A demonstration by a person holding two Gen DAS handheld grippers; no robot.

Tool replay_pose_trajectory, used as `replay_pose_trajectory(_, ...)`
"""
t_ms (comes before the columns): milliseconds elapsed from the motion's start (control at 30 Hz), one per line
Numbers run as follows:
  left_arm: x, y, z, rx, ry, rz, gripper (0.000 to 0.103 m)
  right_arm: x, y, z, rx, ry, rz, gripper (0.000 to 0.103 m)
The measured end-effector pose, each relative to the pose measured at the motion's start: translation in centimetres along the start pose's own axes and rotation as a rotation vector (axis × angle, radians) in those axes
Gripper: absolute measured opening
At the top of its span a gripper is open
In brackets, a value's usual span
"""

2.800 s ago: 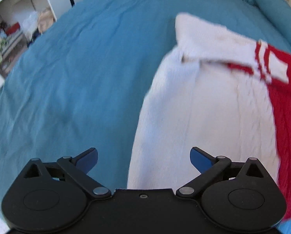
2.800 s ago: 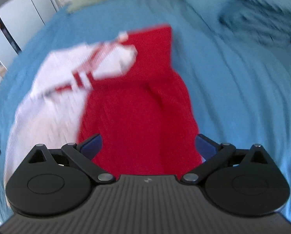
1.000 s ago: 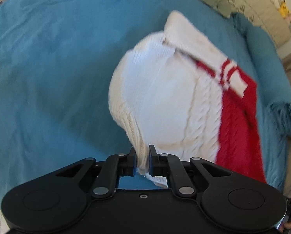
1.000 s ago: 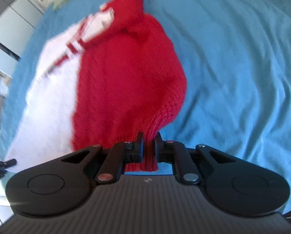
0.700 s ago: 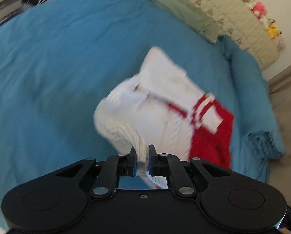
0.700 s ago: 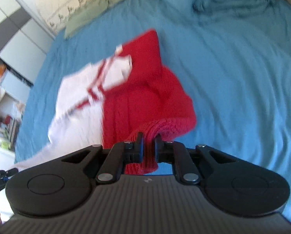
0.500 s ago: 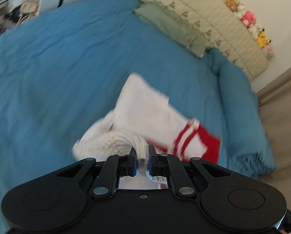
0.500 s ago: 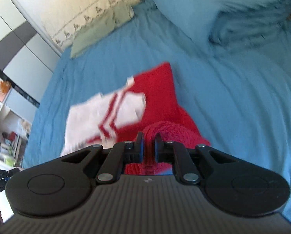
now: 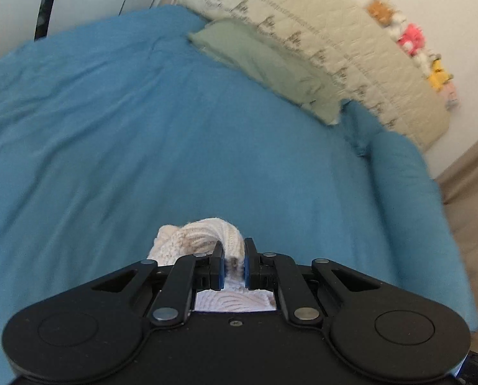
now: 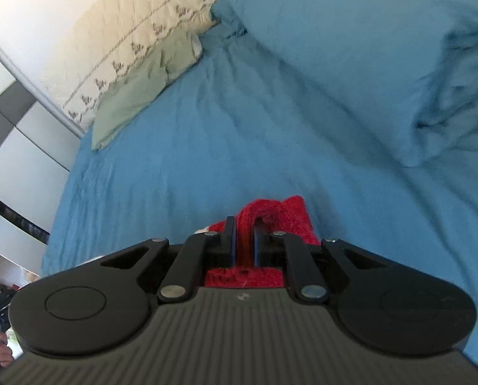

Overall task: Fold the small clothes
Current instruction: 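Lift the hem with both grippers and fold it toward the collar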

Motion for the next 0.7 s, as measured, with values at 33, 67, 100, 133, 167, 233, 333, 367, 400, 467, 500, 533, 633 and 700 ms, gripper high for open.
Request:
replay_pose_trajectory(33,-0.1,-0.3,-1.8,-0.001,0.019,0.014,0.011,0.7,0.0,-2.1,-0.014,-0.010,0.026,0.025)
replay_pose_trajectory(67,-0.5,-0.6,-3.3,-0.002,0.040,0.035,0.011,1.2,-0.1,-3.7,-0.028,-0.018,0.051,0.025)
replay_pose_trajectory(100,-0.9,-1.0,-4.7,-0.006,0.055,0.065,0.011,1.8,-0.2,-5.1,-0.039,-0.031,0.065,0.025)
replay_pose_trajectory(133,-1.5,-1.3,-5.5,-0.009,0.063,0.096,0.011,2.4,-0.5,-6.0,-0.045,-0.035,0.062,0.025)
replay_pose_trajectory(167,-2.0,-1.7,-6.2,-0.012,0.068,0.117,0.011,3.1,-0.6,-6.7,-0.046,-0.034,0.048,0.025)
replay_pose_trajectory(233,-2.2,-2.3,-7.0,-0.014,0.088,0.119,0.011,4.5,-0.9,-7.7,-0.051,-0.027,0.023,0.025)
replay_pose_trajectory(333,-1.8,-2.7,-7.2,-0.008,0.117,0.057,0.011,5.1,-1.1,-8.3,-0.067,-0.015,0.050,0.025)
replay_pose_trajectory(367,-1.6,-2.8,-7.0,-0.004,0.126,0.031,0.011,5.0,-1.1,-8.5,-0.076,-0.016,0.075,0.025)
replay_pose_trajectory(400,-1.2,-2.7,-6.9,0.000,0.137,0.007,0.012,4.8,-1.1,-8.6,-0.085,-0.020,0.100,0.026)
replay_pose_trajectory(467,-0.6,-2.4,-6.8,0.008,0.140,-0.016,0.026,4.1,-1.2,-8.7,-0.106,-0.027,0.138,0.030)
replay_pose_trajectory(500,-0.4,-2.3,-6.7,0.015,0.140,-0.026,0.047,3.6,-1.3,-8.5,-0.112,-0.028,0.154,0.033)
replay_pose_trajectory(533,-0.1,-2.2,-6.4,0.031,0.149,-0.038,0.060,3.2,-1.4,-8.3,-0.118,-0.018,0.174,0.038)
replay_pose_trajectory(633,1.1,-1.5,-4.6,0.116,0.196,-0.087,0.098,1.2,-1.2,-7.5,-0.108,0.000,0.240,0.089)
replay_pose_trajectory(700,1.9,-1.4,-3.1,0.151,0.199,-0.134,0.099,-0.9,-0.8,-6.3,-0.053,-0.011,0.329,0.103)
Point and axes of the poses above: each gripper's, at about its wrist camera, not at the fingertips, and z roughly against the way its jaws point, x to its right, y to its top, the point moved 2 cm from there along -z, roughly the way its jaws point, and after that the axes turned 14 degrees about y, right-handed, at the moved point
